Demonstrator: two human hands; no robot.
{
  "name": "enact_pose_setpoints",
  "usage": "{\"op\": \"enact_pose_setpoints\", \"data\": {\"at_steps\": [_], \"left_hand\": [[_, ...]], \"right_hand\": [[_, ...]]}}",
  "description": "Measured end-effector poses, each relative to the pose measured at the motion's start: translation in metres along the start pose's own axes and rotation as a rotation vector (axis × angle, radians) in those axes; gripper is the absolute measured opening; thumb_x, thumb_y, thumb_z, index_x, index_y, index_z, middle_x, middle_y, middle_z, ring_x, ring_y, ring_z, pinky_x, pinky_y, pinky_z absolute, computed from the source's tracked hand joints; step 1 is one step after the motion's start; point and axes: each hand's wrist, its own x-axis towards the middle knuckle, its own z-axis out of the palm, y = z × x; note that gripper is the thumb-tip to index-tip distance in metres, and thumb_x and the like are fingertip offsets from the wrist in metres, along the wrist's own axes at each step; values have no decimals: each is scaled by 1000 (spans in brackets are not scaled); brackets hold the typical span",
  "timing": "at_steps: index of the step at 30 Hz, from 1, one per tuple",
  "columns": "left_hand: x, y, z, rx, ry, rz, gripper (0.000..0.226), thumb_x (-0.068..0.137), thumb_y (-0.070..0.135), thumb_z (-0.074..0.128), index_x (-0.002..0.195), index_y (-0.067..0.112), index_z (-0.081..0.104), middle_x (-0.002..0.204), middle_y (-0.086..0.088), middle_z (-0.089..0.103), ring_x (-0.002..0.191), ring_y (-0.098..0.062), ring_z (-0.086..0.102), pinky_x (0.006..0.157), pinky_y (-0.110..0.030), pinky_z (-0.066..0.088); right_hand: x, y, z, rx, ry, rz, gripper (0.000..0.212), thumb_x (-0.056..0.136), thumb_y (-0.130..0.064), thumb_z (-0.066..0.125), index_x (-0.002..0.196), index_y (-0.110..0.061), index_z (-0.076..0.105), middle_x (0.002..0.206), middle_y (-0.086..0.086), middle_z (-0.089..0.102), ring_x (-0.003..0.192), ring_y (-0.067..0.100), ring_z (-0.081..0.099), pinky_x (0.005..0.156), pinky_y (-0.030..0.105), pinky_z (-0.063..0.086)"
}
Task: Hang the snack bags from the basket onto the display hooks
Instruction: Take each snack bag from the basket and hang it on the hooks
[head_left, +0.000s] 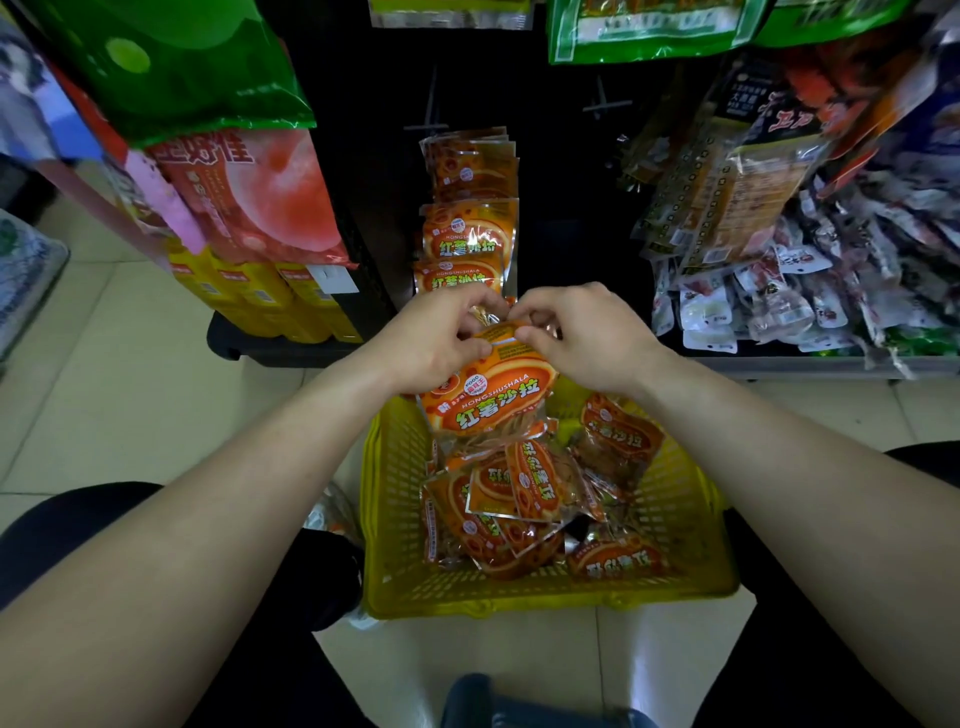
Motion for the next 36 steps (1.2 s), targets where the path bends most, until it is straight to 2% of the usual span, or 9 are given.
{"op": "enact_pose_setpoints", "data": {"at_steps": [3,5,8,12,16,21,26,32,36], "left_hand": [[-1,0,-1,32,-12,22,38,94,17,67,125,34,53,97,5,75,86,-8,72,70,-27,61],[-1,0,0,32,-6,38,38,94,16,67,125,33,54,96,6,75,84,-6,71,71,-27,60],[0,-3,-1,30,49,62,36,92,20,70,121,33,57,94,11,72,88,-6,69,74,-27,57],[1,-14,-6,102,112,28,27,84,35,78,104,39,60,104,5,71,97,-13,68,82,-33,55],[0,-22,-8,62,160,-25,21,86,31,77,82,42,60,101,2,72,94,-14,69,78,-36,58],[-4,-18,-7,-59,237,15,26,84,23,79,86,43,61,90,9,72,84,0,68,63,-20,53],[-5,-16,-10,-140,247,30,29,85,15,77,93,40,65,90,10,70,91,-3,67,69,-24,54],[-6,-14,-10,-182,230,31,28,87,14,75,98,39,69,98,11,72,92,0,67,73,-24,56],[-5,-13,-8,-184,249,22,27,86,12,76,99,35,70,98,12,71,91,-1,67,72,-22,55]], "right_hand": [[1,0,0,21,-114,-16,20,86,-34,72,105,-34,67,98,-11,70,95,10,63,82,35,54],[3,3,-1,15,-118,2,14,82,-32,76,88,-36,64,83,-13,66,82,9,62,75,37,54],[5,7,-6,45,-60,7,30,84,-32,75,69,-43,52,67,-19,58,69,-2,57,60,28,46],[4,8,-13,110,-25,40,23,88,-34,71,73,-40,54,70,-22,59,72,-3,61,59,21,43],[3,15,-18,79,3,81,27,90,-42,67,69,-30,56,67,-16,60,67,3,62,53,23,38],[5,14,-21,61,11,62,12,93,-42,63,92,-30,62,81,-11,63,77,11,61,64,28,46],[6,11,-21,-13,6,26,17,95,-42,58,81,-32,57,65,-20,51,64,-2,51,53,23,31],[6,12,-19,-27,-8,66,30,95,-43,58,68,-34,48,60,-16,49,60,-1,49,51,23,29],[7,12,-20,-6,-41,84,30,96,-42,58,68,-33,49,62,-16,52,61,0,51,52,24,30]]}}
